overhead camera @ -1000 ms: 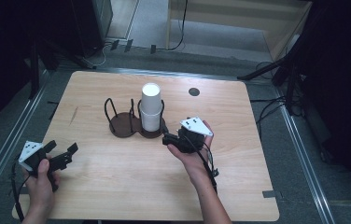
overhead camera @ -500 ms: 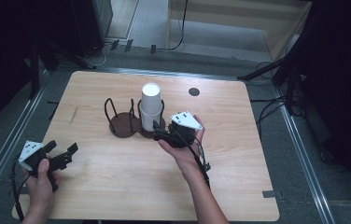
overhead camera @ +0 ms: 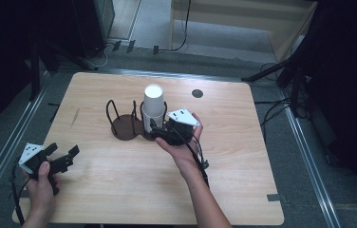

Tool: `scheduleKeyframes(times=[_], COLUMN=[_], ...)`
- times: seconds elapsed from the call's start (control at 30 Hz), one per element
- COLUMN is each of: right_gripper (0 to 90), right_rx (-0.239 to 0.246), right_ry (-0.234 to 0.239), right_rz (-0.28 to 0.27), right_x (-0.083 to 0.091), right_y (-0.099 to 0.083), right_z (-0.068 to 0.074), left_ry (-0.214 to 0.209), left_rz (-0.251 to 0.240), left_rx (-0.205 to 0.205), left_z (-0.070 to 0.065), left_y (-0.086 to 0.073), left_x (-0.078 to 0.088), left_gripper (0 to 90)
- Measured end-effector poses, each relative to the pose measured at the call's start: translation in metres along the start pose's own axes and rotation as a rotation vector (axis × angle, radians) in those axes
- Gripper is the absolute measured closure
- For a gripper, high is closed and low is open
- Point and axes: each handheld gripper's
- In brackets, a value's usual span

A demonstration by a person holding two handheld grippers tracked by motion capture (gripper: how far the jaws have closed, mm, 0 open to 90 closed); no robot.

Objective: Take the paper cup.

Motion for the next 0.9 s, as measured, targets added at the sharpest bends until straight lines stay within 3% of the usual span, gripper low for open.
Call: scheduleKeyframes(times=[0.9], right_gripper=[9.8], right_rx=[0.009], right_ry=[-0.006], right_rz=[0.013], right_x=[-0.029], right_y=[0.012], right_z=[0.011], left_ry=[-0.005], left_rz=[0.007], left_rx=[0.012], left_z=[0.002], left_y=[0.000], left_x=[-0.001], left_gripper=[9.5])
Point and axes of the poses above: each handheld gripper's, and its own axes: x roughly backward along the jaws, y roughly out of its top, z roughly to its left, and after that the axes turned 1 degree about -y, right-handed
